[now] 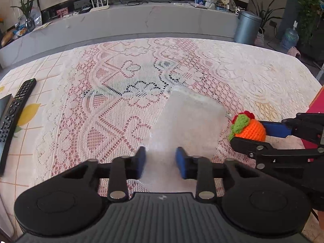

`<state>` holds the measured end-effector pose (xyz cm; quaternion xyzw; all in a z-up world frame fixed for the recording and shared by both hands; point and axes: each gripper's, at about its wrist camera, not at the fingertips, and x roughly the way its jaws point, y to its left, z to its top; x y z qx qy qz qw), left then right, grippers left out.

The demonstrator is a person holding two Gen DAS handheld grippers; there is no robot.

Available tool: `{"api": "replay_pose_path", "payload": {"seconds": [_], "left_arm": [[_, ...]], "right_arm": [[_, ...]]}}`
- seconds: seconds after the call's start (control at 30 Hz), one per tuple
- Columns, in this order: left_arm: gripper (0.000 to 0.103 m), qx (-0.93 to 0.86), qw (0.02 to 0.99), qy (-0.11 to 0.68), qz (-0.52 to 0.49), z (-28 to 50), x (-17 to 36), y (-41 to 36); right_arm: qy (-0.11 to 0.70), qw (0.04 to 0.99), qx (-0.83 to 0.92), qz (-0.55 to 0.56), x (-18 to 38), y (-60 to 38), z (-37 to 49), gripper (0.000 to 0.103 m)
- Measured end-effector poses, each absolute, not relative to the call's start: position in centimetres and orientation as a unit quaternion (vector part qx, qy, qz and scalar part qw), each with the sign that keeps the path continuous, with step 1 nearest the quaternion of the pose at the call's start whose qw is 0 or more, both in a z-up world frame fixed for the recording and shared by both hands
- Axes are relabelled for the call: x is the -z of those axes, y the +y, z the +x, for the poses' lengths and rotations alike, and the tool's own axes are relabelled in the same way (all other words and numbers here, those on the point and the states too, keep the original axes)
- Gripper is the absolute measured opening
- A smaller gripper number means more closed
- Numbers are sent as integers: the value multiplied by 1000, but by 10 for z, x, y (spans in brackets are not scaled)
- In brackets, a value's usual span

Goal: Organize soft objects
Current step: 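Grasp the clear plastic bag with the left tool while the right tool grasps the orange crocheted ball, then carry bag and ball into the orange shoebox and open both tools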

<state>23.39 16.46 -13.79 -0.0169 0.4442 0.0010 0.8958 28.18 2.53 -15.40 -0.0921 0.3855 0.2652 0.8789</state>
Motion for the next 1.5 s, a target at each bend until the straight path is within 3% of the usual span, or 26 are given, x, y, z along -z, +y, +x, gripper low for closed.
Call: {"api": "replay_pose_path", "payload": {"seconds": [0.03, 0.1, 0.2, 0.5, 0.87, 1.27, 1.5], "left_arm": [[26, 2, 896, 444, -15, 234, 138, 164], [8, 6, 897, 442, -12, 233, 138, 162], [0, 6, 898, 440, -12, 233, 137, 162], [0, 4, 914, 404, -26, 219, 113, 160], [0, 25, 933, 352, -74, 170, 59, 132], [0, 82, 950, 284, -97, 106, -5, 73], [0, 146, 947, 275, -76, 112, -28, 16]], "right_arm": [[386, 879, -266, -93, 154, 25, 282, 42], [385, 879, -266, -95, 155, 26, 281, 42], [383, 879, -267, -98, 156, 26, 281, 42], [379, 882, -268, -84, 144, 20, 275, 41], [359, 894, -267, -35, 88, -26, 233, 41], [304, 925, -227, 12, 26, -109, 160, 42], [281, 945, -161, 30, 6, -187, 136, 42]]}}
